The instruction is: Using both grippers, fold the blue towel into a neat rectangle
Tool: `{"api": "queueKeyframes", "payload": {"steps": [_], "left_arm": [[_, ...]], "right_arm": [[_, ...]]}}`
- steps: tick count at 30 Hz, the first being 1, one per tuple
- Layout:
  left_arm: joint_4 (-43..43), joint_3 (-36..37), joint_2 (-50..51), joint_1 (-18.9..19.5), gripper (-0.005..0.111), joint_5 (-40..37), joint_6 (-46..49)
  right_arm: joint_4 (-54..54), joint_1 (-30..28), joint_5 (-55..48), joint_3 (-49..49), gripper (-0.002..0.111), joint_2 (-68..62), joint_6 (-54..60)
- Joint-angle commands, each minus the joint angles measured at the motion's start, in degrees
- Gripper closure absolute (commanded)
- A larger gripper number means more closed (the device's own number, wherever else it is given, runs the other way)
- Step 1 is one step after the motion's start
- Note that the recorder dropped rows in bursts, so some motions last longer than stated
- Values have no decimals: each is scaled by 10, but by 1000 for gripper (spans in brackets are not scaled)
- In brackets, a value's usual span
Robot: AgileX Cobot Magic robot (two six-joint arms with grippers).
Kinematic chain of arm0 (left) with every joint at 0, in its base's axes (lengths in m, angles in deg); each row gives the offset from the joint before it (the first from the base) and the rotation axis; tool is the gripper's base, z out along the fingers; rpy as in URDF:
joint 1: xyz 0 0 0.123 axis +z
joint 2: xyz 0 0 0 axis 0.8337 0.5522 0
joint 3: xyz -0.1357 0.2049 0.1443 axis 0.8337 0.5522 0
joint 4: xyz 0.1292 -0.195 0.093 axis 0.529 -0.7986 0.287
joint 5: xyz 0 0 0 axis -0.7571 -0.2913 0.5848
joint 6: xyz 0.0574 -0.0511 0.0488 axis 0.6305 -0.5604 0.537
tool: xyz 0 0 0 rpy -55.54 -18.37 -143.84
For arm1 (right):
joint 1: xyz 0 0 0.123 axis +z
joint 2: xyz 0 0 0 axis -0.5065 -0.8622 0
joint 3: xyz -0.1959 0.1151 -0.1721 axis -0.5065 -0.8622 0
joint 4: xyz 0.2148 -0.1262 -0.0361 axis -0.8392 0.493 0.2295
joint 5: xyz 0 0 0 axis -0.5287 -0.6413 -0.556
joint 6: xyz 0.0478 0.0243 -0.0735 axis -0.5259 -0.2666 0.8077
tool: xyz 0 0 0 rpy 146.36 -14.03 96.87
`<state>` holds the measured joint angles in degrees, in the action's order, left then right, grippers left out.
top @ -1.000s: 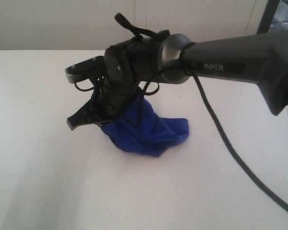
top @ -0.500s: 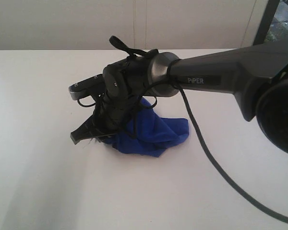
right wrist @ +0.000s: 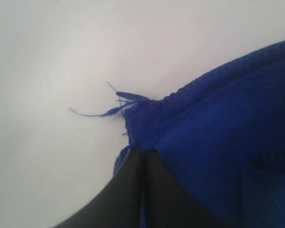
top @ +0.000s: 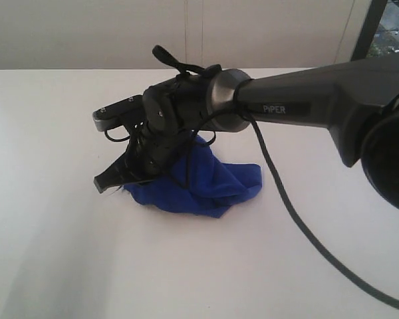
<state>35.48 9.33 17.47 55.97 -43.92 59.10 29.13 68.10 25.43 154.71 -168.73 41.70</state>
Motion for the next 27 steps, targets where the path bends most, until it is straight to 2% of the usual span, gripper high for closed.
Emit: {"api": "queueKeyframes", "payload": {"steps": [1, 5, 11, 13, 27], "left_arm": [[-6, 5, 0, -1, 107, -4, 0], [-6, 5, 0, -1, 107, -4, 0], [-6, 5, 0, -1, 107, -4, 0], [-6, 5, 0, -1, 107, -4, 0], [-6, 5, 0, -1, 107, -4, 0]], "right_arm": [[3, -1, 14, -2, 108, 21, 5], [-33, 0, 13, -2, 106, 23, -12], [-36, 6, 16, -2, 83, 4, -12], [-36, 6, 18, -2, 78, -4, -12], [-34, 6, 18, -2, 78, -17, -12]]}}
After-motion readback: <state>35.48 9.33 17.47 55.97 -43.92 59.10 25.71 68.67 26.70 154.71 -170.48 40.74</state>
